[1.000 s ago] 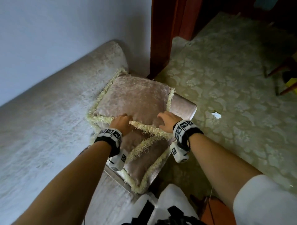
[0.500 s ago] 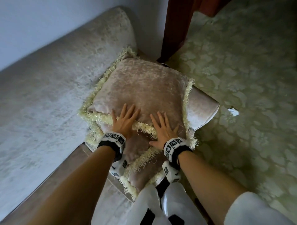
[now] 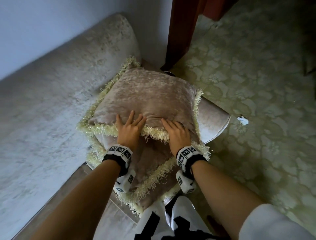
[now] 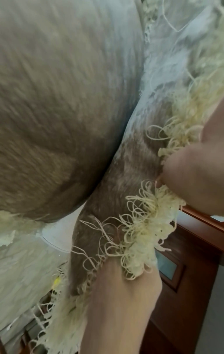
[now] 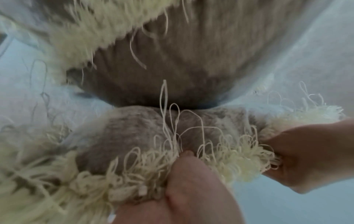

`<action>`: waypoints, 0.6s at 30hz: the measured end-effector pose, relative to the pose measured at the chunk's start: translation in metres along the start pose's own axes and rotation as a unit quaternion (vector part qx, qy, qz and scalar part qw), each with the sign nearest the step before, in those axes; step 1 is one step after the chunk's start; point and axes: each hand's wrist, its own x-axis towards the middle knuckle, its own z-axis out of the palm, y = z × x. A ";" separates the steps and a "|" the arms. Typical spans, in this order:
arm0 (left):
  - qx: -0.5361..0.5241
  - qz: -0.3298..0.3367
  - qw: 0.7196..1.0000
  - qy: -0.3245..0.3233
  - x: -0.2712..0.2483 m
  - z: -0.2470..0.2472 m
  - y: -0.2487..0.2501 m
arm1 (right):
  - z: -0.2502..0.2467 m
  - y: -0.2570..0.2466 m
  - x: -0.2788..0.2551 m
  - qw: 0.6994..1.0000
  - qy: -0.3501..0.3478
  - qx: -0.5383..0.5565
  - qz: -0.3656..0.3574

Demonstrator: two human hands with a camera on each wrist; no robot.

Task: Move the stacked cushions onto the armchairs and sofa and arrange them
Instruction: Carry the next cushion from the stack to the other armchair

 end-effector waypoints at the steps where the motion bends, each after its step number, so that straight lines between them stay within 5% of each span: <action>1: -0.008 0.002 1.000 0.004 0.000 -0.012 0.000 | -0.014 -0.001 0.001 1.000 0.015 0.008 -0.005; 4: -0.047 0.006 0.998 0.030 0.010 -0.061 0.002 | -0.063 -0.006 0.006 0.997 0.064 0.023 -0.026; 12: -0.046 0.036 0.971 0.230 0.038 -0.211 -0.003 | -0.217 -0.022 0.028 0.963 0.214 -0.016 -0.162; 18: -0.005 0.030 0.962 0.272 0.032 -0.297 -0.013 | -0.287 -0.041 0.049 0.947 0.262 0.024 -0.183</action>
